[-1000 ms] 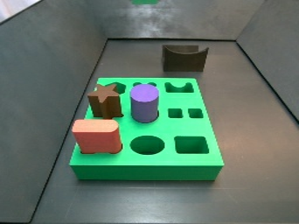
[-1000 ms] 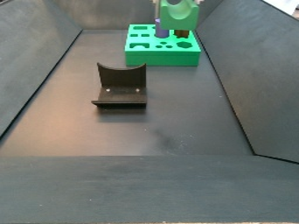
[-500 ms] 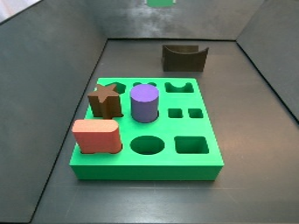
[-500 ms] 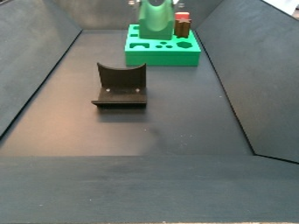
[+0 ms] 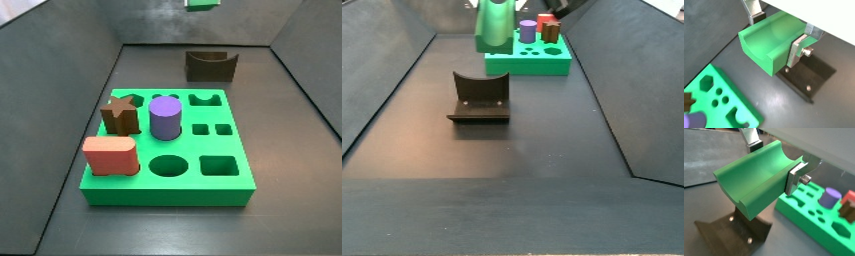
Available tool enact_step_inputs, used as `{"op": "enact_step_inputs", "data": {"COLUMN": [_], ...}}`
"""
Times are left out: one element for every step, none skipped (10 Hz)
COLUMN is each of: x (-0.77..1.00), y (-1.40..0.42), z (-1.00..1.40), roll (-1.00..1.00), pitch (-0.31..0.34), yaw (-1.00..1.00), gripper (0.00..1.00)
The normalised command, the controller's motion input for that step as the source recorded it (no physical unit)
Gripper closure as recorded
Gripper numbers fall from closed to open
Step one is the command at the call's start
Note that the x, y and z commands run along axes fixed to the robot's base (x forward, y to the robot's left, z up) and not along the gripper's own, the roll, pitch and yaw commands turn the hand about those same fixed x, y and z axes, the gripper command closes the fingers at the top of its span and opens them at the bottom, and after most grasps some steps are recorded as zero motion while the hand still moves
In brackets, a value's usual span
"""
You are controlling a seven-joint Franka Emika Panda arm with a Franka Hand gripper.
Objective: Pick up the arch object. Move up. Place the arch object on the fixture. Regrasp the arch object. Move to above the board. Insert the arch object.
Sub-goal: Place the arch object on the fixture.
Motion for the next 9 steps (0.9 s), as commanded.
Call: {"op": "enact_step_inputs", "data": {"x": [0.52,0.45,0.31,0.24,0.13,0.11,0.12,0.14,0.15], "y": [0.04,0.05,0.05,0.04,0.13,0.14,0.13,0.13,0.14], "z": [-0.01,-0.01,-0.02,-0.01,-1.0,-1.0,-1.0,-1.0,-1.0], "roll": [-0.8,-0.68,-0.44,-0.33,-1.0,-1.0,-1.0,-0.81,-0.63], "pitch": [0.055,0.055,0.051,0.051,0.272,0.256,0.279,0.274,0.237], "yaw": [-0.08,-0.08,-0.08,-0.08,0.03,0.01,-0.05,-0.12,-0.17], "gripper": [1.0,1.0,1.0,1.0,1.0,1.0,1.0,1.0,1.0]}}
